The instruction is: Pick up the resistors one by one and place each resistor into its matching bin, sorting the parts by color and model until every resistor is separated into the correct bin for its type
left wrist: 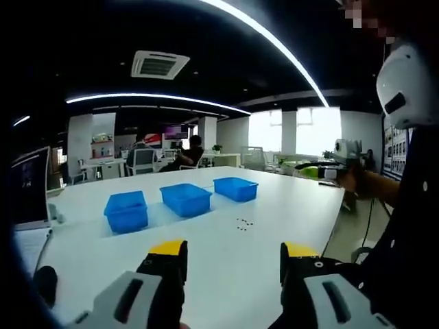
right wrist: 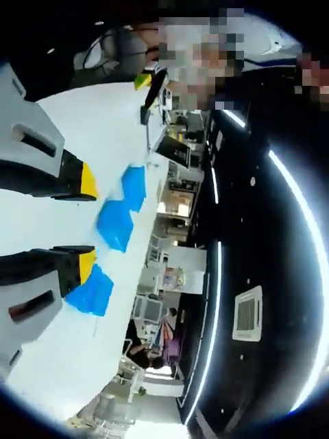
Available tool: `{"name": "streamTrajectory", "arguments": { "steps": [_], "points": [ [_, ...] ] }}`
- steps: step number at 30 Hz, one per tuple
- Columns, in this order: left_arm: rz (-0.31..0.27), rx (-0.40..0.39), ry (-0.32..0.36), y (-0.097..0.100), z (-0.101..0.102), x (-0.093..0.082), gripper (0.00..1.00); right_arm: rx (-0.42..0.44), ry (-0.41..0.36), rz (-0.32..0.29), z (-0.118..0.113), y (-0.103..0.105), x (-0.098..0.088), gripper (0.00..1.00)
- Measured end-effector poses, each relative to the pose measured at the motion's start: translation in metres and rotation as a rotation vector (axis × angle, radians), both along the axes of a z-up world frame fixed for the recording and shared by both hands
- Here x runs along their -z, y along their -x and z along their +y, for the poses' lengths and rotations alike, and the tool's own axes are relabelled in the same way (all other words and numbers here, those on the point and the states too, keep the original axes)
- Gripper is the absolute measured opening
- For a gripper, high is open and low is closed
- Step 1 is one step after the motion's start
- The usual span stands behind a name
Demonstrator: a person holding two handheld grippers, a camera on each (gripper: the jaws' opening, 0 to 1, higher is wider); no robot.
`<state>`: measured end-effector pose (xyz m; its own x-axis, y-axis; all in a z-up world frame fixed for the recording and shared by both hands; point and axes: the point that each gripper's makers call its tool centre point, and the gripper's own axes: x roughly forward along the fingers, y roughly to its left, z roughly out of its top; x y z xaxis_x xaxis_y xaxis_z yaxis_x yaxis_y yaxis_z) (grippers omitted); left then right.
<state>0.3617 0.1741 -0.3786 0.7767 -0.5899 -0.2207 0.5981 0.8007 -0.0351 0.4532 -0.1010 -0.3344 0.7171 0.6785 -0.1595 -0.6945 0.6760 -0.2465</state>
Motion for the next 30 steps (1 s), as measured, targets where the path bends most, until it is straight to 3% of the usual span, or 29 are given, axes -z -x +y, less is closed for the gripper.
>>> {"name": "streamTrajectory", "arguments": {
  "steps": [6, 9, 14, 22, 25, 30],
  "points": [
    [0.002, -0.011, 0.000, 0.003, 0.003, 0.003, 0.56, -0.179, 0.143, 0.031, 0.035, -0.015, 0.001, 0.27],
    [0.000, -0.014, 0.002, 0.006, 0.004, 0.003, 0.56, -0.318, 0.265, 0.090, 0.058, -0.013, 0.015, 0.24],
    [-0.001, -0.026, 0.010, 0.009, 0.008, 0.004, 0.56, -0.516, 0.483, 0.122, 0.086, -0.009, 0.040, 0.24],
    [0.001, -0.027, 0.016, 0.015, 0.007, 0.006, 0.56, -0.745, 0.782, 0.179, 0.113, -0.009, 0.082, 0.24],
    [0.005, -0.023, 0.014, 0.018, 0.006, 0.007, 0.56, -0.835, 0.861, 0.203, 0.121, -0.005, 0.095, 0.23],
    [0.010, -0.025, 0.020, 0.021, 0.005, 0.009, 0.56, -0.918, 1.005, 0.210, 0.127, -0.010, 0.117, 0.21]
  ]
}}
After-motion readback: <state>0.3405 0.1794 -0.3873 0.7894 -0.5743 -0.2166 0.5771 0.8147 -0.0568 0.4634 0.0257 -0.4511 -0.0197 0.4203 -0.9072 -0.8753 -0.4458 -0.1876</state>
